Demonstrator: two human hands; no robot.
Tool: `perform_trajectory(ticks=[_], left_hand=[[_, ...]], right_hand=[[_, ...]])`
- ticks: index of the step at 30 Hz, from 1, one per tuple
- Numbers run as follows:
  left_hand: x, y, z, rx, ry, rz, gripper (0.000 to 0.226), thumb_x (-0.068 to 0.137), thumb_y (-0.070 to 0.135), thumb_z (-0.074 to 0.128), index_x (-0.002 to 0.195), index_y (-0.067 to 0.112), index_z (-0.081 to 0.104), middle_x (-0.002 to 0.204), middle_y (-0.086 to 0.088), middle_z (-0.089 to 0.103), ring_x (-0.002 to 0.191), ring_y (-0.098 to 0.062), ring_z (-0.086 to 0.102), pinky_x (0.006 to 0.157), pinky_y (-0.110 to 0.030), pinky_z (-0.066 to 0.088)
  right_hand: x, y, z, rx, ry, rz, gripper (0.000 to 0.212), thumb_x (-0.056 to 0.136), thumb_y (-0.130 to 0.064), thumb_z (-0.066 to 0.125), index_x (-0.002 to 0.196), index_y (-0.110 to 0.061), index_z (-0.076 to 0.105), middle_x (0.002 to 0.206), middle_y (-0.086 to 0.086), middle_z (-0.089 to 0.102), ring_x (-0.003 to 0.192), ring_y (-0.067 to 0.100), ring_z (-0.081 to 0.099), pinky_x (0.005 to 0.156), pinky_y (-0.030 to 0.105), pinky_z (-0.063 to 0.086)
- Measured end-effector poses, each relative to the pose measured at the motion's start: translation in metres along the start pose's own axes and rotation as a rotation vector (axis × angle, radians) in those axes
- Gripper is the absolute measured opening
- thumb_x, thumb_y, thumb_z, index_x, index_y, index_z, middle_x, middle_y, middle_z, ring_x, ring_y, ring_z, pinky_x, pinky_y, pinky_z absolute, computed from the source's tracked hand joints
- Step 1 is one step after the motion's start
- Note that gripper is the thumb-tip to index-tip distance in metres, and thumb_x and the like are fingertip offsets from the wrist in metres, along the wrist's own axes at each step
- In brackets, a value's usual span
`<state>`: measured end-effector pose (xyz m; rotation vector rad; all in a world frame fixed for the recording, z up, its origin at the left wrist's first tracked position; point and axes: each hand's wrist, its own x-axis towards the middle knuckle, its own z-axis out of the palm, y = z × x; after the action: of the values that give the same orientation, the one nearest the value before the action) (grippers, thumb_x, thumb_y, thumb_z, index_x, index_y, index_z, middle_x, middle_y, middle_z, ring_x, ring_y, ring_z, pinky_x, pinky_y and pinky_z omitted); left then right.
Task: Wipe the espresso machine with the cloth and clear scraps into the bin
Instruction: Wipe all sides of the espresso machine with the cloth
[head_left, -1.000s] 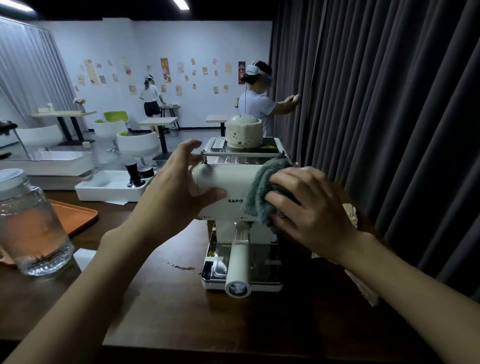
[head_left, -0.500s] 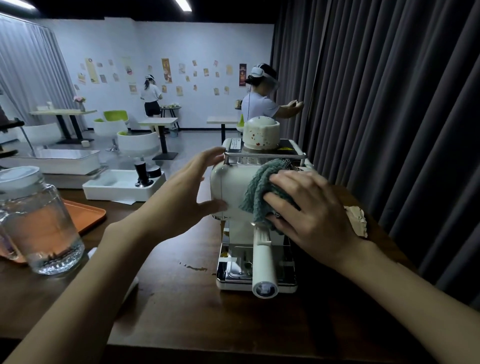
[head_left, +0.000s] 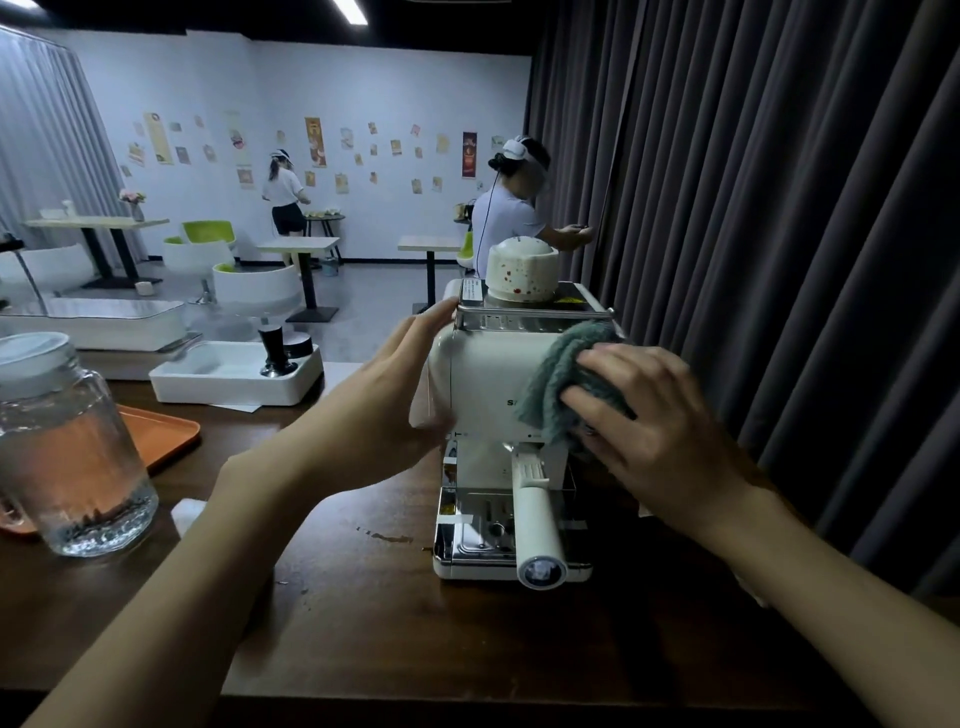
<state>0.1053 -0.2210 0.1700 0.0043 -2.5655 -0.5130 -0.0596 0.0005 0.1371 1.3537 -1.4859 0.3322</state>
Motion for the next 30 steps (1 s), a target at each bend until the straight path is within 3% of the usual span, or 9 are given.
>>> perform_trajectory(ticks=[5, 9, 13, 17, 20, 22, 24, 27, 30], left_hand=[[0.002, 0.022, 0.018, -0.133, 0.204, -0.083, 0.099, 0.071, 0.061, 0.068, 0.152, 0.034, 0.019, 0.155, 0.005, 0.034, 0.128, -0.010, 0.042, 0.108, -0.033, 0.039], [0.008, 0.022, 0.029, -0.175, 0.294, -0.107, 0.092, 0.072, 0.049, 0.079, 0.146, 0.038, 0.026, 0.146, 0.002, 0.046, 0.123, -0.019, 0.050, 0.098, -0.048, 0.050], [0.010, 0.015, 0.029, -0.236, 0.316, -0.121, 0.091, 0.067, 0.043, 0.085, 0.141, 0.043, 0.033, 0.139, 0.010, 0.052, 0.123, -0.020, 0.055, 0.092, -0.049, 0.054], [0.013, 0.004, 0.023, -0.342, 0.287, -0.129, 0.089, 0.062, 0.047, 0.083, 0.139, 0.043, 0.037, 0.123, 0.040, 0.045, 0.117, -0.005, 0.057, 0.080, -0.045, 0.060], [0.015, -0.008, 0.016, -0.416, 0.253, -0.104, 0.085, 0.065, 0.049, 0.085, 0.137, 0.041, 0.039, 0.135, 0.027, 0.049, 0.115, 0.003, 0.058, 0.076, -0.042, 0.062], [0.016, -0.016, 0.011, -0.410, 0.232, -0.109, 0.084, 0.065, 0.049, 0.085, 0.135, 0.045, 0.039, 0.140, 0.012, 0.051, 0.120, -0.009, 0.060, 0.079, -0.047, 0.061], [0.018, -0.017, 0.007, -0.330, 0.196, -0.135, 0.088, 0.067, 0.043, 0.087, 0.139, 0.040, 0.036, 0.140, 0.010, 0.050, 0.121, -0.011, 0.056, 0.090, -0.048, 0.057], [0.021, -0.001, 0.009, -0.101, 0.195, -0.167, 0.090, 0.074, 0.030, 0.084, 0.146, 0.026, 0.030, 0.146, 0.000, 0.038, 0.125, -0.011, 0.043, 0.107, -0.040, 0.043], [0.022, 0.032, 0.016, 0.006, 0.293, -0.201, 0.078, 0.080, 0.051, 0.072, 0.144, 0.031, 0.032, 0.155, -0.007, 0.021, 0.135, -0.024, 0.037, 0.112, -0.047, 0.034]], right_hand=[[-0.013, 0.013, -0.002, 0.207, 0.024, 0.199, 0.023, 0.092, -0.014, 0.061, 0.113, -0.004, 0.058, 0.128, 0.019, 0.048, 0.120, 0.040, 0.046, 0.105, 0.047, 0.039], [-0.008, 0.012, -0.002, 0.499, 0.043, 0.428, 0.026, 0.093, -0.024, 0.056, 0.116, -0.013, 0.051, 0.138, 0.016, 0.045, 0.129, 0.031, 0.045, 0.109, 0.037, 0.037], [-0.002, 0.008, -0.002, 0.728, -0.040, 0.570, 0.031, 0.094, -0.036, 0.052, 0.121, -0.023, 0.045, 0.153, -0.001, 0.035, 0.141, 0.010, 0.036, 0.111, 0.020, 0.033], [0.005, 0.001, -0.001, 0.722, 0.042, 0.545, 0.023, 0.094, -0.030, 0.056, 0.114, -0.020, 0.050, 0.142, -0.005, 0.045, 0.133, 0.004, 0.043, 0.105, 0.017, 0.034], [0.009, -0.005, -0.001, 0.648, 0.032, 0.525, 0.021, 0.094, -0.023, 0.061, 0.113, -0.016, 0.054, 0.143, 0.001, 0.048, 0.132, 0.011, 0.045, 0.106, 0.018, 0.037], [0.012, -0.007, 0.000, 0.632, 0.027, 0.507, 0.020, 0.094, -0.023, 0.060, 0.113, -0.017, 0.054, 0.142, 0.003, 0.050, 0.130, 0.012, 0.047, 0.105, 0.019, 0.038], [0.015, -0.005, 0.001, 0.661, 0.020, 0.514, 0.020, 0.096, -0.024, 0.058, 0.114, -0.020, 0.052, 0.138, 0.001, 0.052, 0.127, 0.012, 0.049, 0.102, 0.019, 0.040], [0.019, 0.006, -0.001, 0.734, 0.077, 0.607, 0.018, 0.096, -0.020, 0.054, 0.114, -0.020, 0.050, 0.110, -0.005, 0.062, 0.100, 0.004, 0.059, 0.081, 0.015, 0.047], [0.026, 0.025, 0.004, 0.755, 0.164, 0.720, 0.016, 0.098, -0.009, 0.053, 0.110, -0.018, 0.046, 0.094, -0.017, 0.055, 0.084, -0.010, 0.055, 0.069, 0.008, 0.043]])
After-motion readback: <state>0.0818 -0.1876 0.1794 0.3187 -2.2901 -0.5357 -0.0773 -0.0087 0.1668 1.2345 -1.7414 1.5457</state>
